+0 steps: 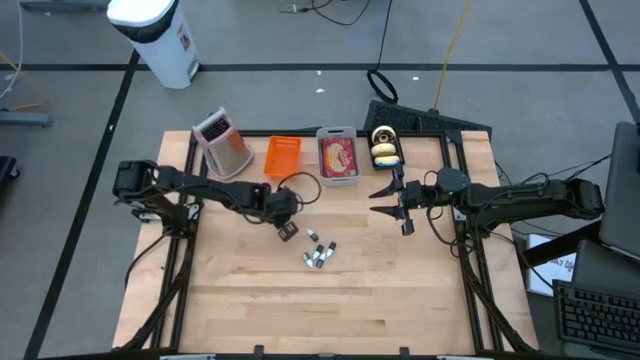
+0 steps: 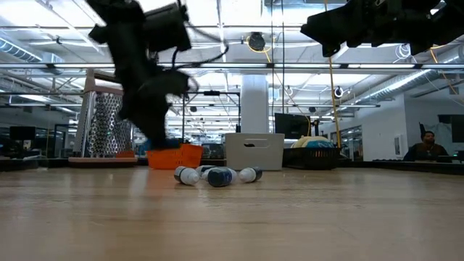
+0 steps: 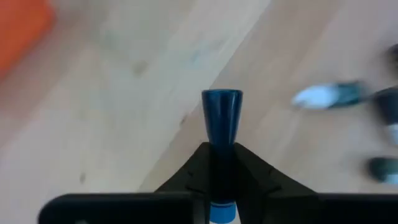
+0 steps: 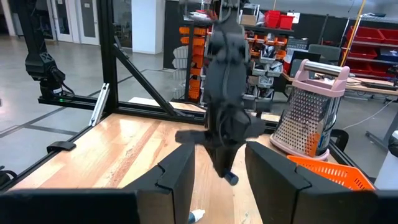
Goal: Pick & Place Food Item
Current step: Put the blue food coloring bottle into the orange bin
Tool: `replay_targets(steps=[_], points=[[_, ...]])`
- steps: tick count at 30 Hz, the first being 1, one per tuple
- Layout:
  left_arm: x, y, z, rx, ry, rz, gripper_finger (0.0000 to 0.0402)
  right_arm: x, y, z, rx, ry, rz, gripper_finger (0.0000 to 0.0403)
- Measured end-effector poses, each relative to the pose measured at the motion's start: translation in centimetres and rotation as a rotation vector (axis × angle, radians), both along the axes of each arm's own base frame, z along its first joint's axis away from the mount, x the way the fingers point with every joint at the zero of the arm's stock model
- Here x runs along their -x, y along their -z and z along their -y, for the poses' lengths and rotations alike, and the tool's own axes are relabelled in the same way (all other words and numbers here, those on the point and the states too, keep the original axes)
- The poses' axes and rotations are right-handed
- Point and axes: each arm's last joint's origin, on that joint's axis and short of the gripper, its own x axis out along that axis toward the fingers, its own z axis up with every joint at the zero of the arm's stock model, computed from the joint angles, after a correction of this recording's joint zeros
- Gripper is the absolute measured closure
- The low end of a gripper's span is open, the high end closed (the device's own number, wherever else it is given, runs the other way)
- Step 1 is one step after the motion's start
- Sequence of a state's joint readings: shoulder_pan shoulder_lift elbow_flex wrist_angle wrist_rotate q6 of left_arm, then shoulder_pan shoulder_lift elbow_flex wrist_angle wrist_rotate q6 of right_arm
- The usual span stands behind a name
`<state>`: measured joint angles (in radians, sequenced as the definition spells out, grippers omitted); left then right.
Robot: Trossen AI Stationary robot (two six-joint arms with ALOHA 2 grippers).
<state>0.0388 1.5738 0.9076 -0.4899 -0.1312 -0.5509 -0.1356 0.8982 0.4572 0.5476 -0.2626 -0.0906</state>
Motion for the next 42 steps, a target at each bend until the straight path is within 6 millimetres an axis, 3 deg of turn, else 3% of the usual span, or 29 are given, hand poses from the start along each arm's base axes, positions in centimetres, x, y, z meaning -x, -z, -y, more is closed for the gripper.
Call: replay_targets(steps=[5, 10, 18, 24, 32, 42], points=[[-2.2, -4.2, -1.5, -0.094, 0.006, 0.097, 0.0366, 0.0, 0.0, 0.0, 0.0, 0.0, 0.0, 0.0273], [-2.6, -6.9, -5.4, -0.179, -0.07, 0.141, 0.0362, 0.0, 0.1, 0.0, -0.001, 0.0, -0.005, 0.0273], [-0.3, -5.7, -12.3, -0.187, -0.237, 0.16, 0.0384, 0.0, 0.1, 0.0, -0.002, 0.0, -0.007, 0.0273], [1.2, -4.3, -15.7, -0.138, -0.352, 0.21, 0.038, 0.0, 0.1, 0.0, 0.0, 0.0, -0.007, 0.0273], [3.1, -1.6, -16.6, -0.098, -0.471, 0.203, 0.0374, 0.0, 0.1, 0.0, 0.002, -0.001, -0.007, 0.0273], [2.9, -0.9, -15.8, -0.085, -0.469, 0.227, 0.0363, 0.0, 0.1, 0.0, 0.002, 0.0, -0.007, 0.0273]])
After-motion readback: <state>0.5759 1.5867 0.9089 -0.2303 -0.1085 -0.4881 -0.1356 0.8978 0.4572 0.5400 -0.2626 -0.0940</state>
